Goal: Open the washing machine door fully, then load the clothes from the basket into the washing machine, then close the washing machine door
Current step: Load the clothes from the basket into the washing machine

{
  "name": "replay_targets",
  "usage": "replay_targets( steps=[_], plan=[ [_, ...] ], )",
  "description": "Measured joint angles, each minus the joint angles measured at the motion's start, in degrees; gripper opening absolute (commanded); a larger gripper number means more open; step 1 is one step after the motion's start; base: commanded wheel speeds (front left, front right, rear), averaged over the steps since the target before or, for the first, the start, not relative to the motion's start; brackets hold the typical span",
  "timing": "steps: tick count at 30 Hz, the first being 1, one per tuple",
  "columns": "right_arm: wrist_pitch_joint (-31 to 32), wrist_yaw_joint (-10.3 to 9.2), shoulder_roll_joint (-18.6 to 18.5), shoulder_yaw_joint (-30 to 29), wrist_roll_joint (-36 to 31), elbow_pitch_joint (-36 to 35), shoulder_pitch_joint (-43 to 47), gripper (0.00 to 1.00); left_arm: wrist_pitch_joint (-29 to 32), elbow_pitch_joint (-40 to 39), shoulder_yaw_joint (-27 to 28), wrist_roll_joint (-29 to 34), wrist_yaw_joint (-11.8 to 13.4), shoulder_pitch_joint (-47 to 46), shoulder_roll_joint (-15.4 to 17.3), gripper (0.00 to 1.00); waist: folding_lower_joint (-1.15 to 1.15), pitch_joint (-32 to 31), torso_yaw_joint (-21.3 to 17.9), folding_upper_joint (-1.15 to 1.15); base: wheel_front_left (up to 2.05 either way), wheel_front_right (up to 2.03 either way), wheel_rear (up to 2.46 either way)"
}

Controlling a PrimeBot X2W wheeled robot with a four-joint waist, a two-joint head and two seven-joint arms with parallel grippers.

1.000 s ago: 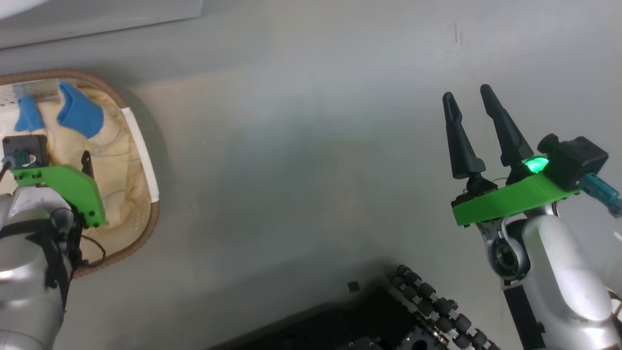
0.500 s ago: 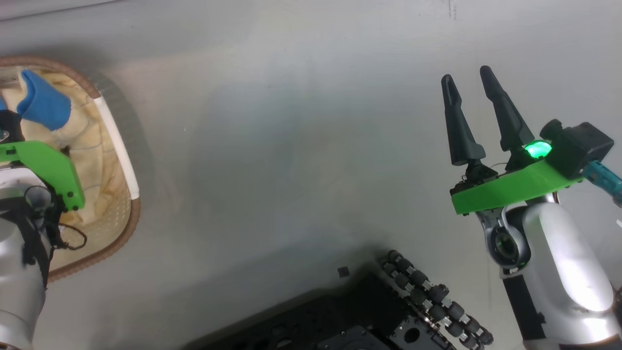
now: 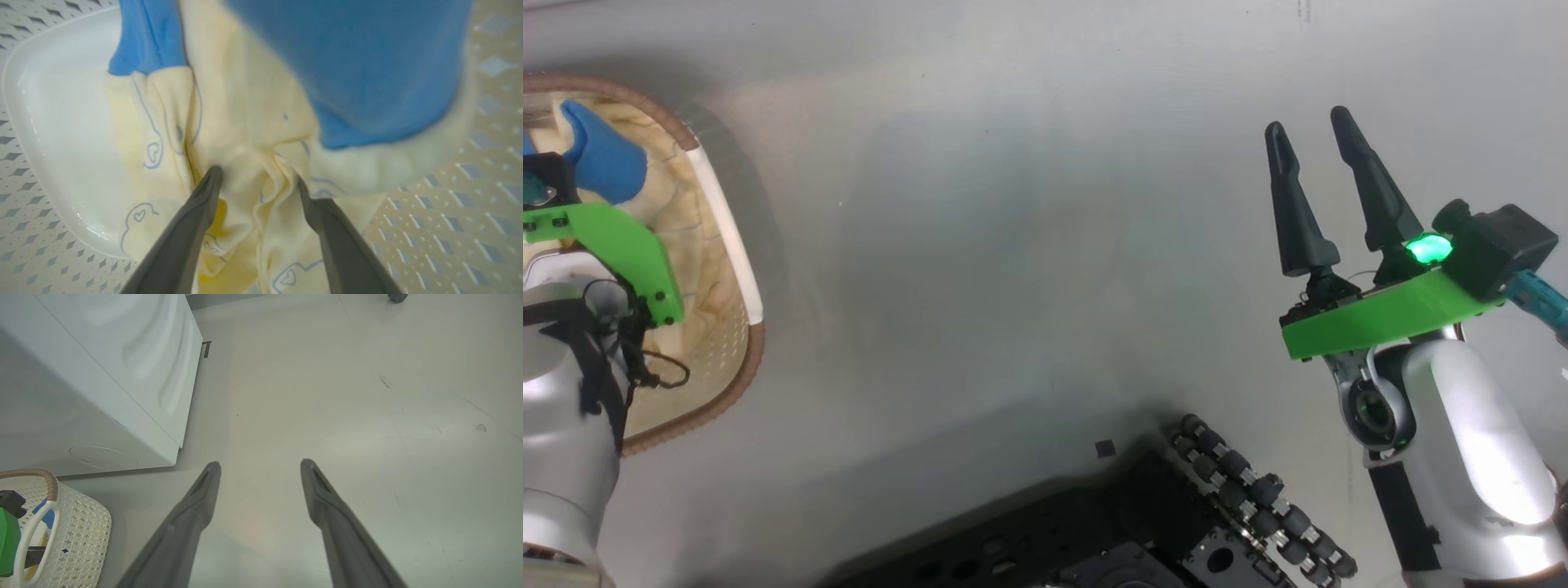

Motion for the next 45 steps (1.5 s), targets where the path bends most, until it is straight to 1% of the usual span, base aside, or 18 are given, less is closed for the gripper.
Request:
replay_targets(
  steps=[3, 4, 5, 14, 19, 22, 26, 31, 34, 40, 45],
  plan=[
    [0.0, 0.0, 0.0, 0.0, 0.0, -0.09, 0.0, 1.0, 0.81, 0.01, -0.58, 0.31, 0.67, -0.44, -0.32, 1.0, 0.0, 0.19, 0.22, 0.0, 0.0, 0.0, 0.0],
    [0.0, 0.0, 0.0, 0.0, 0.0, -0.09, 0.0, 1.0, 0.81, 0.02, -0.49, 0.27, 0.86, -0.52, -0.51, 0.4, 0.0, 0.21, 0.29, 0.0, 0.0, 0.0, 0.0],
    [0.0, 0.0, 0.0, -0.01, 0.0, -0.09, 0.0, 1.0, 0.8, 0.04, -0.34, 0.0, 0.93, -0.59, -0.64, 0.0, 0.0, 0.23, 0.36, 0.0, 0.0, 0.0, 0.0],
    [0.0, 0.0, 0.0, 0.13, 0.0, -0.05, -0.08, 1.0, 0.79, 0.09, -0.36, -0.58, 1.2, -0.95, -1.1, 0.0, 0.0, 0.04, 0.87, 0.0, 0.0, 0.0, 0.0],
    [0.0, 0.0, 0.0, 0.51, 0.01, -0.01, -0.54, 1.0, -0.59, 0.19, -0.05, -2.09, 0.76, -0.9, -1.1, 0.0, 0.0, -0.61, 1.16, 0.0, 0.0, 0.0, 0.0],
    [0.0, 0.0, 0.0, 0.48, 0.0, 0.42, -1.48, 1.0, -1.34, 0.26, -0.1, -2.09, -0.08, -0.69, -1.64, 0.0, 0.0, -1.67, 1.55, 0.0, 0.0, 0.0, 0.0],
    [0.0, 0.0, 0.0, 0.59, 0.0, 0.78, -1.84, 1.0, -2.65, 0.24, -0.11, -2.8, -0.73, 0.35, -2.54, 0.0, 0.0, -3.82, 2.31, 0.0, 0.0, 0.0, 0.0],
    [0.0, 0.0, 0.0, 0.8, 0.0, 1.55, -1.81, 1.0, -4.7, 0.25, -0.19, -3.37, -1.69, 2.94, -2.65, 0.0, 0.0, -7.15, 3.02, 0.0, 0.0, 0.0, 0.0],
    [0.0, 0.0, -0.01, 0.77, -0.02, 2.0, -1.66, 1.0, -7.13, 0.25, -0.26, -3.61, -1.75, 4.64, -2.67, 0.0, 0.0, -9.36, 3.3, 0.0, 0.0, 0.0, 0.0],
    [0.0, 0.0, -0.01, 0.58, -0.51, 3.04, -0.77, 1.0, -10.66, 0.25, -1.09, -4.15, -2.68, 7.73, -3.05, 0.0, 0.0, -14.09, 3.99, 0.0, 0.0, 0.0, 0.0],
    [0.0, 0.0, -0.01, 0.57, -0.6, 3.69, 0.5, 1.0, -14.02, 0.25, -2.08, -4.09, -2.72, 9.48, -3.3, 0.0, -0.01, -17.66, 5.12, 0.0, 0.0, 0.0, 0.0]
  ],
)
